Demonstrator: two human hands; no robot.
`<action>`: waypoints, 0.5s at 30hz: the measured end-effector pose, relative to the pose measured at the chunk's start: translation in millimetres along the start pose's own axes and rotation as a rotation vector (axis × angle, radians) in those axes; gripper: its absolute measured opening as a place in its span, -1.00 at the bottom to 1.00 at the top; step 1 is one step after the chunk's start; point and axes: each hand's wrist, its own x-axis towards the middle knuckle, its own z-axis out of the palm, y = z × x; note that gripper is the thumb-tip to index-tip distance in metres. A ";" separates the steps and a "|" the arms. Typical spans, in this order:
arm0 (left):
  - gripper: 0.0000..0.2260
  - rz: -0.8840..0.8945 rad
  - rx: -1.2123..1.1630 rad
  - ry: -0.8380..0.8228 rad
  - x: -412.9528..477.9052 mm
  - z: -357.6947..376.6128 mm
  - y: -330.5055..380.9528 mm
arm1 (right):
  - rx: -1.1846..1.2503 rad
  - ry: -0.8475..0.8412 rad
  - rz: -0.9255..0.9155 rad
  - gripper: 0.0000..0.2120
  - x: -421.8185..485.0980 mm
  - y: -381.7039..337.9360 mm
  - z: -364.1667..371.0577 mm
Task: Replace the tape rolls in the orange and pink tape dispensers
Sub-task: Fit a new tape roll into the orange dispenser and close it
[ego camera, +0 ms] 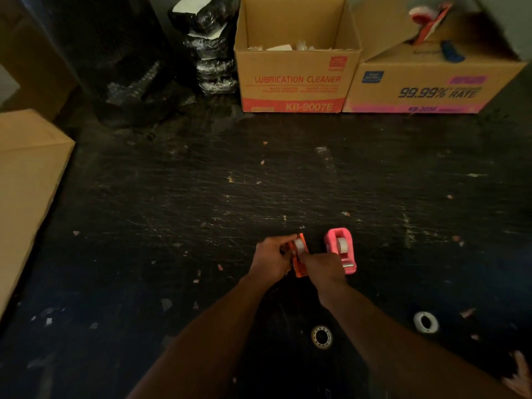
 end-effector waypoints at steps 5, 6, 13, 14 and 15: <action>-0.64 0.016 -0.011 0.015 -3.3 3.3 0.6 | 0.064 0.055 0.065 -0.80 4.7 -1.5 1.7; -0.64 0.009 -0.015 0.020 -2.9 3.9 0.5 | 0.078 0.056 0.070 -0.79 5.3 -2.7 2.5; -0.55 0.040 0.039 0.036 -1.0 4.8 -1.7 | 0.078 -0.068 -0.068 -0.81 6.9 6.2 -6.3; -0.55 0.040 0.046 0.038 -0.9 4.7 -1.1 | 0.055 -0.059 -0.079 -0.81 5.9 9.9 -8.3; -0.55 0.041 0.053 0.039 -0.8 5.0 -0.6 | 0.029 -0.033 -0.085 -0.81 3.4 12.7 -10.0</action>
